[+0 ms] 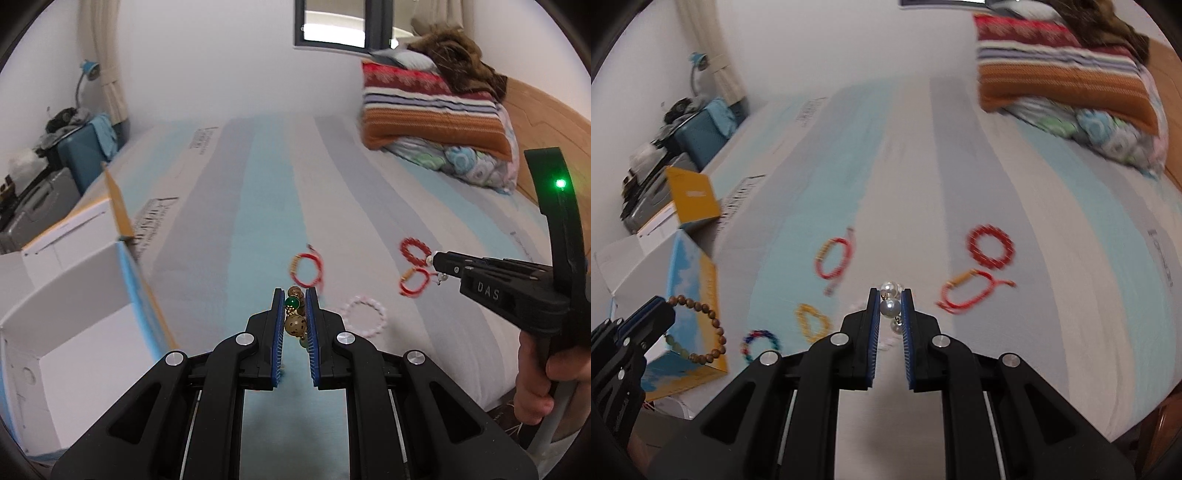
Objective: Organize jewelry
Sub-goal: 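Carry both bracelets to the white box and open both tools inside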
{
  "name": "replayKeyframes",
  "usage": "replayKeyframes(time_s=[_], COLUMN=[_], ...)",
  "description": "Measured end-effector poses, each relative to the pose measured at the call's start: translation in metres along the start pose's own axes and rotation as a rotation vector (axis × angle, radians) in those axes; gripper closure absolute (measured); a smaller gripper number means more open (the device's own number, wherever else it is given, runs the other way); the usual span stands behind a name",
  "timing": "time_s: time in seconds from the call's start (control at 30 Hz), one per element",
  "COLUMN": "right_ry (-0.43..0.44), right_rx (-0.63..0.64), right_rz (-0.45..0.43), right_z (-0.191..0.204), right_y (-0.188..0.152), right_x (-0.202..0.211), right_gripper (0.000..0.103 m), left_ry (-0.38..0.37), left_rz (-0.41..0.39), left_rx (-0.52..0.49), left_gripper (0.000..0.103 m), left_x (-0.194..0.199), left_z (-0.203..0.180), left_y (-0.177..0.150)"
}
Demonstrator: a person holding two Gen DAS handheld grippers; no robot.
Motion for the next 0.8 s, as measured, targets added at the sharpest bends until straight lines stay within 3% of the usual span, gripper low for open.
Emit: replayKeyframes(time_s=[0.4, 0.8], right_ry=[0.115, 0.256], right_rx=[0.181, 0.361], right_rz=[-0.058, -0.033], right_z=[0.150, 0.288], right_y=[0.049, 0.040], right_x=[0.011, -0.011], right_gripper=[0.092, 0.092], left_ry=[0.120, 0.289], left_rz=[-0.067, -0.036], left_rx=[0.097, 0.240], left_gripper=[0.092, 0.092], left_x=[0.045, 0.072], left_z=[0.101, 0.225], left_y=[0.023, -0.005])
Point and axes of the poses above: each gripper's, at about its wrist camera, not at the fingertips, and x roughly against the way its jaws point, z to its left, y to its top, the point moved 8 cm from there along -x, roughly the way its jaws point, and after that the axes turned 13 degrees about x, right-handed, at the moved point
